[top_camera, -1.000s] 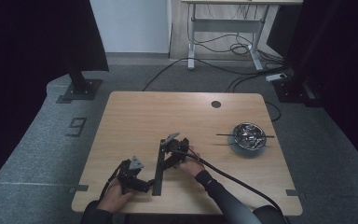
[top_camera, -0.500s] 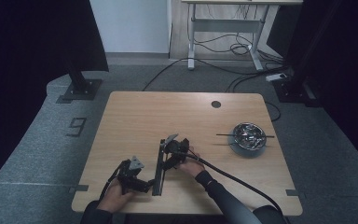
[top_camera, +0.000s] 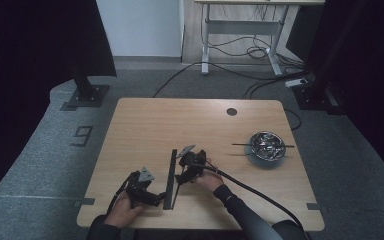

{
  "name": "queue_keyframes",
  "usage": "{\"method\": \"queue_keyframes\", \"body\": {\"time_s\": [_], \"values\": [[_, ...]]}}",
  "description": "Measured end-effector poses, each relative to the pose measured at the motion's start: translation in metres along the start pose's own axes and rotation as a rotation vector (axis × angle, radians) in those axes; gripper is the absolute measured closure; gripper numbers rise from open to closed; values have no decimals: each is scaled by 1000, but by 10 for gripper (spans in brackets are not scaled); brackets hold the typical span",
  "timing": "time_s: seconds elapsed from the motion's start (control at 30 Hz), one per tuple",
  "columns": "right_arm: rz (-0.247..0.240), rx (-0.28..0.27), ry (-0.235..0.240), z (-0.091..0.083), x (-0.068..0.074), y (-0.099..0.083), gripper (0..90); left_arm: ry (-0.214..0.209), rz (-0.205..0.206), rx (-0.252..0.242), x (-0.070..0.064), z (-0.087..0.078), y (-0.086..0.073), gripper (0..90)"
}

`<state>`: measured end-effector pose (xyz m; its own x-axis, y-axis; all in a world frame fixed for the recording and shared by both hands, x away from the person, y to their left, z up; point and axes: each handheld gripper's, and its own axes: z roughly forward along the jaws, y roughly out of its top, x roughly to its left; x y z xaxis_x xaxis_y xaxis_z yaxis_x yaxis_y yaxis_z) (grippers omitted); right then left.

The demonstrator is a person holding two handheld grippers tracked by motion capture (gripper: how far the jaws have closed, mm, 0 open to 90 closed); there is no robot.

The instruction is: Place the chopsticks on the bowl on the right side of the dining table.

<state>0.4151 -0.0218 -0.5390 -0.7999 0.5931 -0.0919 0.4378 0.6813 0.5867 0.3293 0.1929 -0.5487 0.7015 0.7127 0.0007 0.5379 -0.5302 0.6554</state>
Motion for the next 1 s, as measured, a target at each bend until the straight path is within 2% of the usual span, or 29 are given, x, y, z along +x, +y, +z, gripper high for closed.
{"method": "queue_keyframes", "body": {"time_s": [0.63,1.0], "values": [[-2,2,21,-18,4,-25,0,0,-3,-3,0,0,0,0],[27,7,19,-29,-5,-43,0,0,-3,-3,0,0,0,0]]}}
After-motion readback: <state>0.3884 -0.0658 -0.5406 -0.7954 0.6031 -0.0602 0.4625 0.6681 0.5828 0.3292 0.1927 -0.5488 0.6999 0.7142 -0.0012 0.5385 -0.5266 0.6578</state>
